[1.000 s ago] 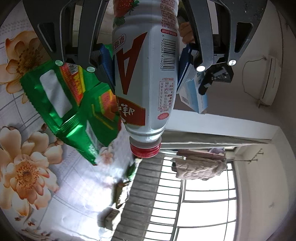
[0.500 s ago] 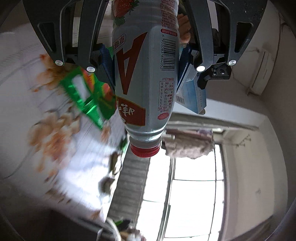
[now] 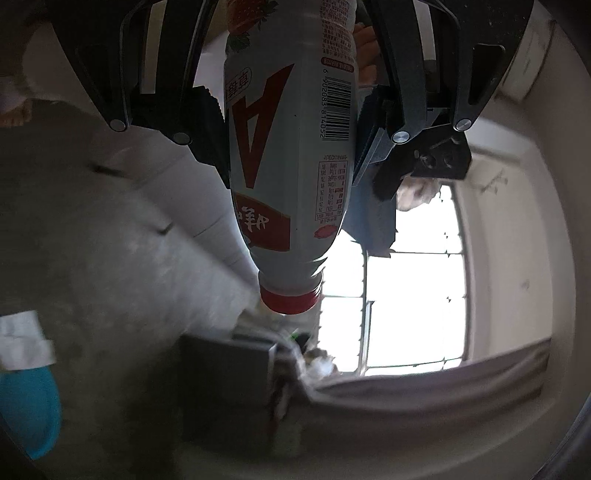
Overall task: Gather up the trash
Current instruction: 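Carry bottle and box over the blue wastebasket and open both tools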
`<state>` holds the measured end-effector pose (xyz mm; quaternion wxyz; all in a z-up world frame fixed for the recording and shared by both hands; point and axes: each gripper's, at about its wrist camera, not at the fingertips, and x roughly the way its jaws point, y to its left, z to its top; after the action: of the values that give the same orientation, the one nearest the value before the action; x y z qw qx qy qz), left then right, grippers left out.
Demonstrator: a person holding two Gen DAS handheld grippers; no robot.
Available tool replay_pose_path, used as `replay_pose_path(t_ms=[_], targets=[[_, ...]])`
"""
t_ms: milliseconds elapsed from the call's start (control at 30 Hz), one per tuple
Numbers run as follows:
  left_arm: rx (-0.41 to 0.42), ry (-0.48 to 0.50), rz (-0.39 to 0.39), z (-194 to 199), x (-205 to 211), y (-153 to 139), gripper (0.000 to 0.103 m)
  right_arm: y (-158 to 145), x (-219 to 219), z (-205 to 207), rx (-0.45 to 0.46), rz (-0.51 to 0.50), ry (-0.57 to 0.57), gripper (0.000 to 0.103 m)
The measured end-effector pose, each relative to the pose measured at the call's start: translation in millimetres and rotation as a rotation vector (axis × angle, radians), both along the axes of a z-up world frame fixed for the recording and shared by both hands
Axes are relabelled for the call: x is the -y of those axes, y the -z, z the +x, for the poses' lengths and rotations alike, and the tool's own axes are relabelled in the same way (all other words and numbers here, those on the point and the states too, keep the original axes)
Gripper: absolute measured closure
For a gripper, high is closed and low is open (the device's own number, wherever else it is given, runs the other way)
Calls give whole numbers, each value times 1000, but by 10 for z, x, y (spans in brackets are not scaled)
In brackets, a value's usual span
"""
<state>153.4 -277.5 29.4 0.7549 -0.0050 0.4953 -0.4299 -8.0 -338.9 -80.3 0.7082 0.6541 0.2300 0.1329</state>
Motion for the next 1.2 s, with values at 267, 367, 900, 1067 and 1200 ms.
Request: replay_pose_path(t_ms=[267, 367, 900, 1067, 1200], targets=[[-119, 152, 152, 110, 1254, 739, 22, 623, 709, -280, -133, 65, 174, 47], [-135, 201, 207, 117, 1715, 983, 22, 843, 1021, -390, -197, 89, 260, 47], [-160, 151, 285, 139, 2381, 1416, 9, 2061, 1628, -946, -465, 201, 501, 29], [-147, 144, 225, 88, 2068, 1024, 9, 1910, 1426, -1119, -504, 109, 494, 29], [-109, 162, 154, -36, 1710, 601, 9, 1653, 1394, -1255, -507, 21, 493, 29]])
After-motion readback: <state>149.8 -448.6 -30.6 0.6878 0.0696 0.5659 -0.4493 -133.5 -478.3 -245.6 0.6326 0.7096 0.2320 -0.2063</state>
